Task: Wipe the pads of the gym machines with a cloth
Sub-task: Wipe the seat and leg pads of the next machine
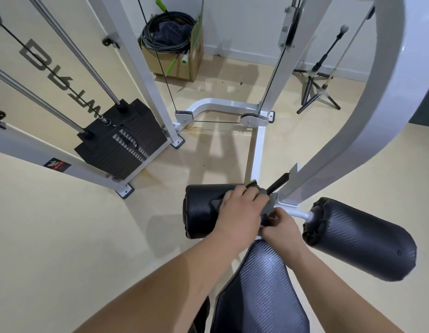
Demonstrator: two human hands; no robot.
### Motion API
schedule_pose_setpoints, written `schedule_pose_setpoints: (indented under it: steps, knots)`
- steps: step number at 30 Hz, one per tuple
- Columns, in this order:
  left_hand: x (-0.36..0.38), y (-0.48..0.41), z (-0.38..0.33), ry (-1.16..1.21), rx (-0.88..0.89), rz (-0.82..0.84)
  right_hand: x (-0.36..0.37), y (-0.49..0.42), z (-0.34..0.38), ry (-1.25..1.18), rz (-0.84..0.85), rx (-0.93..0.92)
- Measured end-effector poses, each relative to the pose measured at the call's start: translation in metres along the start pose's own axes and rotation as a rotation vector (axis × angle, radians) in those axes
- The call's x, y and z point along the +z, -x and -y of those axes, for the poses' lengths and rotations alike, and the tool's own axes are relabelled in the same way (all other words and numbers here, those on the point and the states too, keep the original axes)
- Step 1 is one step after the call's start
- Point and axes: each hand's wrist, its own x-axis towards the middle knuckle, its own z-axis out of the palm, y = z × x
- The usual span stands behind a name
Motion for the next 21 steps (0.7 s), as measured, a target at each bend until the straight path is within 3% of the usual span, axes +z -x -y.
schedule_pose_setpoints:
  steps: [3, 6, 11, 13, 19, 21]
  knots:
    - [-0.010, 0.020, 0.024, -0.045, 0.011, -0.011, -0.009, -0.010, 0.013, -0.049, 0.040, -0.026]
    - [-0.029, 0.041, 0.056, -0.045, -0.201, -0.053, -0.005, -0.015, 0.021, -0.049, 0.003, -0.098]
    - [-0.047, 0.033, 0.069, -0.071, -0.522, -0.102, 0.003, -0.020, 0.015, -0.064, -0.036, -0.035]
    - [-0.039, 0.006, 0.047, -0.096, -0.473, -0.042, 0.001, -0.018, 0.013, -0.070, -0.036, -0.018]
    - [-0.017, -0.041, 0.000, 0.011, -0.027, 0.197, 0.000, -0.012, -0.002, -0.080, -0.059, -0.008]
    - [-0.021, -0.031, 0.016, 0.046, -0.033, 0.161, -0.001, -0.010, -0.005, -0.142, -0.040, 0.016]
